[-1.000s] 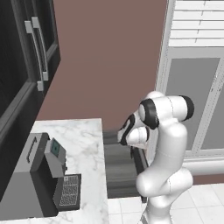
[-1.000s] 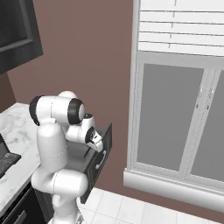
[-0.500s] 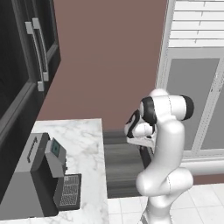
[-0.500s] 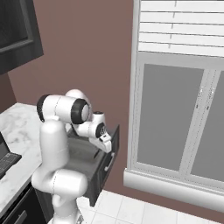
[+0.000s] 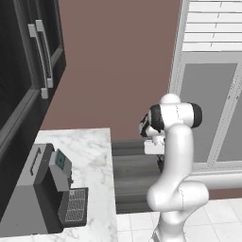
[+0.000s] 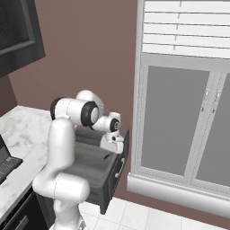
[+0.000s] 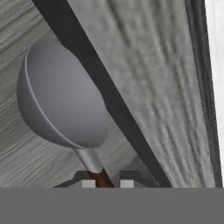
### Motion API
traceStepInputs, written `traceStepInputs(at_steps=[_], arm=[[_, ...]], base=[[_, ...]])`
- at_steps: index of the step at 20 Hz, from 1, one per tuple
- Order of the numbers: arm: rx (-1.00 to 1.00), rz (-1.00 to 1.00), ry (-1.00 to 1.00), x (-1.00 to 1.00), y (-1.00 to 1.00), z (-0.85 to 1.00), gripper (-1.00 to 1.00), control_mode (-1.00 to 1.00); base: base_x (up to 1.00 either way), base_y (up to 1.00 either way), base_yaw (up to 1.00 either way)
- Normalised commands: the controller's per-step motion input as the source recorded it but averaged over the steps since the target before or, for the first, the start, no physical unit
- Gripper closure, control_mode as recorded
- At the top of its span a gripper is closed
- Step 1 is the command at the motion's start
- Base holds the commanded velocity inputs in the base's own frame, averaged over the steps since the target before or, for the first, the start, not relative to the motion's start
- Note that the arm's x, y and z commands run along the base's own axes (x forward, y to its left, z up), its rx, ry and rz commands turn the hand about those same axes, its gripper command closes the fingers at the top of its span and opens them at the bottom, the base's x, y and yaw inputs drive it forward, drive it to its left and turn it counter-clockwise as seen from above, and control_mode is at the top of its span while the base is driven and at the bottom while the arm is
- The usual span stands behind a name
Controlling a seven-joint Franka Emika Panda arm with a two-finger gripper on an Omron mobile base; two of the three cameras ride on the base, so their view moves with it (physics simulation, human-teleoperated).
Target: Organize the utensils by type. Pick up the wooden spoons from the counter and place them in the open cabinet. Then pick up the metallic utensils from the counter and place them in the open drawer.
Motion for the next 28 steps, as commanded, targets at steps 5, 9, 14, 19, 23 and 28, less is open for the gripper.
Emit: traceStepInputs(at_steps=[5,9,14,19,23,28], arm=[[0.01,0.00,0.00,-0.02,0.06,-0.14,1.00,-1.00],[0.00,0.00,-0.01,-0.18,0.34,-0.01,1.00,-1.00],[0.00,0.00,-0.22,-0.22,0.52,-0.27,1.00,-1.00],[0.00,0.00,-0.31,-0.14,0.59,-0.28,1.00,-1.00],[0.00,0.00,-0.29,0.00,0.10,-0.29,1.00,-1.00],[0.00,0.00,-0.13,0.01,0.10,-0.31,1.00,-1.00]], base=[[0.00,0.00,0.00],[0.00,0.00,0.00],[0.00,0.00,0.00],[0.00,0.00,0.00],[0.00,0.00,0.00],[0.00,0.00,0.00]])
